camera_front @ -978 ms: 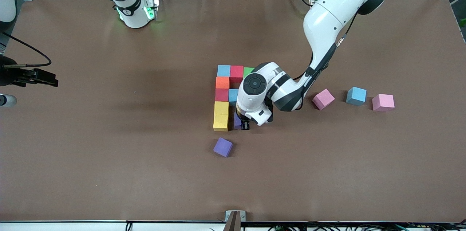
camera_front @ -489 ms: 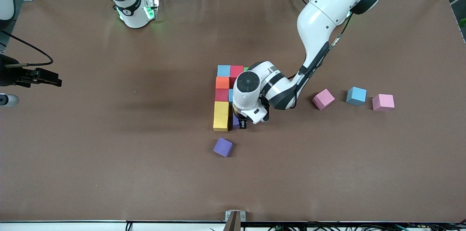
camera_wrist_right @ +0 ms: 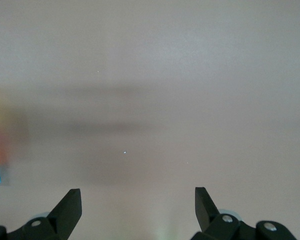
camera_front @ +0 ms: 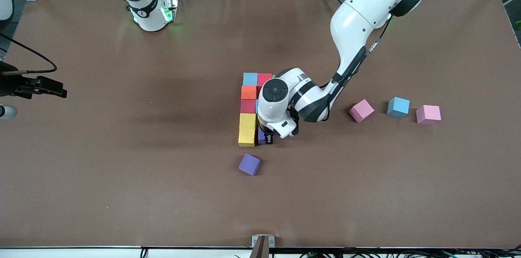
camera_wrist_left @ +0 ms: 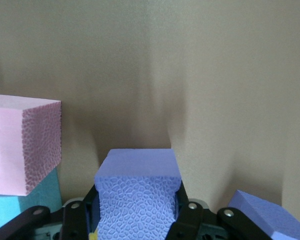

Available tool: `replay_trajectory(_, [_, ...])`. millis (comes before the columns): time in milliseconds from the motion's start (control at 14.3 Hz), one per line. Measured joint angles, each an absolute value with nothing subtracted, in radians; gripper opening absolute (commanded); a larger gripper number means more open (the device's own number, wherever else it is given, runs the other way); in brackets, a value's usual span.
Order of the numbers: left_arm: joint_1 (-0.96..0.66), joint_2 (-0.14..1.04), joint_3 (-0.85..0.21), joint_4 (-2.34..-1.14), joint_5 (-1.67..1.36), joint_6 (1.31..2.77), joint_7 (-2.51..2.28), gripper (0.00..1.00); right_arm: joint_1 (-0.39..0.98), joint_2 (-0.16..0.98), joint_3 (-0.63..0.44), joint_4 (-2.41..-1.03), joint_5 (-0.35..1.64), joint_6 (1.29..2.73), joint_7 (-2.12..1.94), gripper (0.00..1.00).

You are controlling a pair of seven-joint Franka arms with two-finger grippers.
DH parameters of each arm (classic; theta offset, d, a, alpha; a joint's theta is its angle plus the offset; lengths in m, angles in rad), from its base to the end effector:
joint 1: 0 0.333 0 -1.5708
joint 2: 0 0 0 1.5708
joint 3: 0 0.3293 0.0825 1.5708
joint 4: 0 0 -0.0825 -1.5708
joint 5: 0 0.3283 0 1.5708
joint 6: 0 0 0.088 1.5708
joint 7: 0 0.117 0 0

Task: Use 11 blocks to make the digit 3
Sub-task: 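Lower the purple cube beside the bottom yellow cube with the left gripper, then release purple and move the left gripper to the loose pink cube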

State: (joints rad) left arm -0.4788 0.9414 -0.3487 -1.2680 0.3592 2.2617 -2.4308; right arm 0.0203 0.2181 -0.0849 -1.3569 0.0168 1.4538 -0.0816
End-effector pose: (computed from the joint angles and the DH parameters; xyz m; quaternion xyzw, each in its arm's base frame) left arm 0.5513 -0.4724 0.2420 0.7176 0.6943 0.0043 0.0550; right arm 0.5528 -0.0278 0.5913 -0.9981 -0.0094 0.0601 0.0036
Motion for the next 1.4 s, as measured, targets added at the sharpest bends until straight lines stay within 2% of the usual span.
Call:
replay_trajectory(768, [-0.492, 0.971, -0.348, -1.225, 0.359, 2.273, -2.43, 0.27, -0.003, 0.217, -0.044, -1.358, -0.008, 1.503, -0.082, 1.0])
replay_trajectory(908, [-0.492, 0.972, -0.346, -1.225, 0.359, 2.274, -2.43, 0.3, -0.007, 0.217, -0.035, -1.36, -0.019, 1.507, -0.082, 1.0])
replay_trajectory(1118, [-0.492, 0.974, -0.346, -1.225, 0.359, 2.277, -2.43, 0.5, -0.007, 0.192, -0.029, -1.389, -0.021, 1.512, -0.082, 1.0])
replay_trajectory(1187, [-0.492, 0.974, -0.346, -1.225, 0.359, 2.279, -2.43, 0.6, -0.007, 0.177, -0.027, -1.401, -0.021, 1.513, -0.082, 1.0])
replay_trajectory(1257, [-0.492, 0.975, -0.346, -1.225, 0.359, 2.28, -2.43, 0.76, -0.007, 0.16, -0.025, -1.411, -0.021, 1.513, -0.082, 1.0])
replay_trajectory(1327, [-0.492, 0.975, -0.346, -1.225, 0.359, 2.28, -2.43, 1.0, -0.007, 0.145, -0.023, -1.416, -0.022, 1.512, -0.082, 1.0])
replay_trajectory(1397, [-0.492, 0.975, -0.346, -1.225, 0.359, 2.281, -2.427, 1.0, -0.007, 0.131, -0.023, -1.423, -0.022, 1.507, -0.082, 1.0])
